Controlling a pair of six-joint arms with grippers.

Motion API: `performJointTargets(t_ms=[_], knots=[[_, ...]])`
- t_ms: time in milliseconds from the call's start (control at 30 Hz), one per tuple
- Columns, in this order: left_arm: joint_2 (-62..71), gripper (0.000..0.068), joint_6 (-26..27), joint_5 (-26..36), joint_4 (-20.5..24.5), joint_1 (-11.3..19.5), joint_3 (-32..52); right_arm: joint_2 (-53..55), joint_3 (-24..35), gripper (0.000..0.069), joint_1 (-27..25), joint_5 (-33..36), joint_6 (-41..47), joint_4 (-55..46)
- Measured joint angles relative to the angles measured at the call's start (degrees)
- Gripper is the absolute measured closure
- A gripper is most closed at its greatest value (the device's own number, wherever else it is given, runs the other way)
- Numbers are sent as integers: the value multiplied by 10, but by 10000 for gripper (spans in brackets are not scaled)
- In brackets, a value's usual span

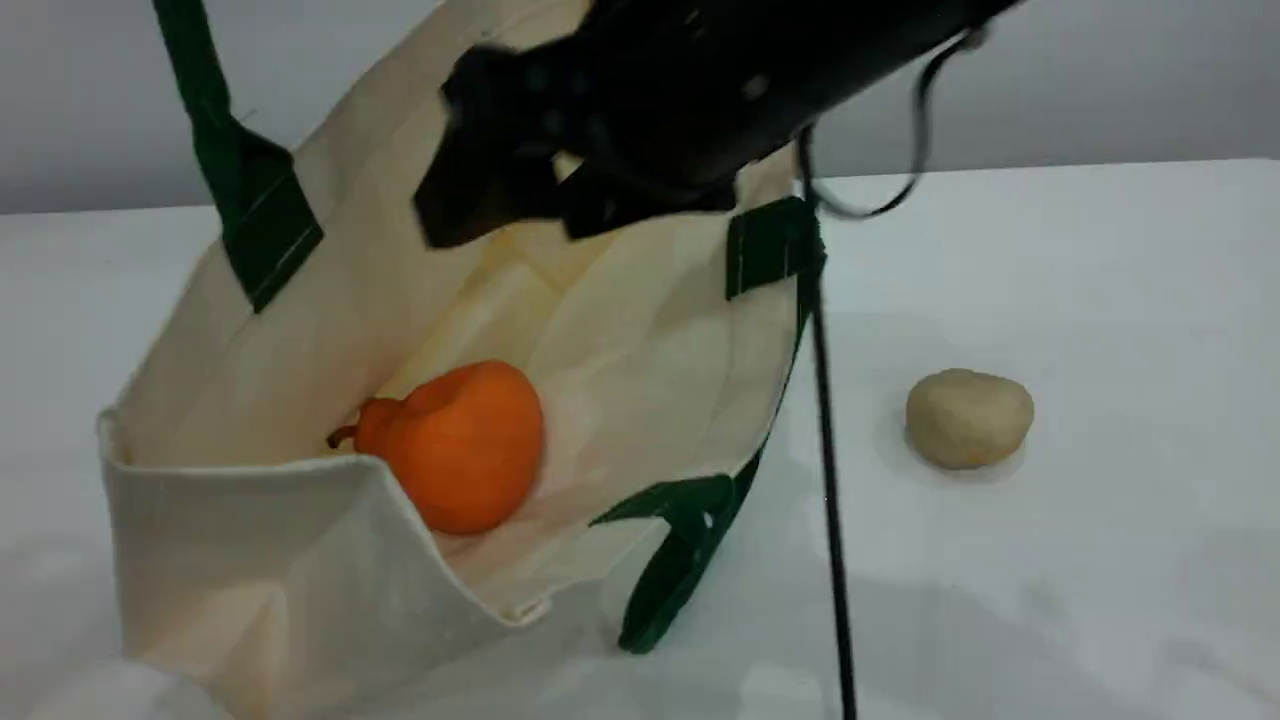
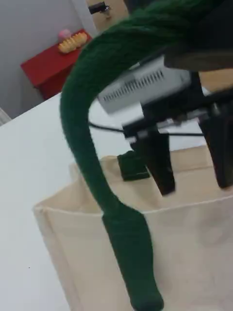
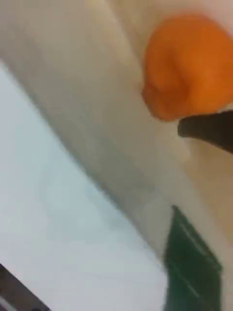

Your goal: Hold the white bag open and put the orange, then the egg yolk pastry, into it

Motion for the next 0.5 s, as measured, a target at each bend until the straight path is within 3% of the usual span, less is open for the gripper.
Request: performJointTargets(t_ms=[300,500], knots=[[0,608,0,0,10,0,0,-99,29,126,-66,73,154,-201],[0,608,0,0,10,0,0,-107,29,158,-129,112,257,-345]])
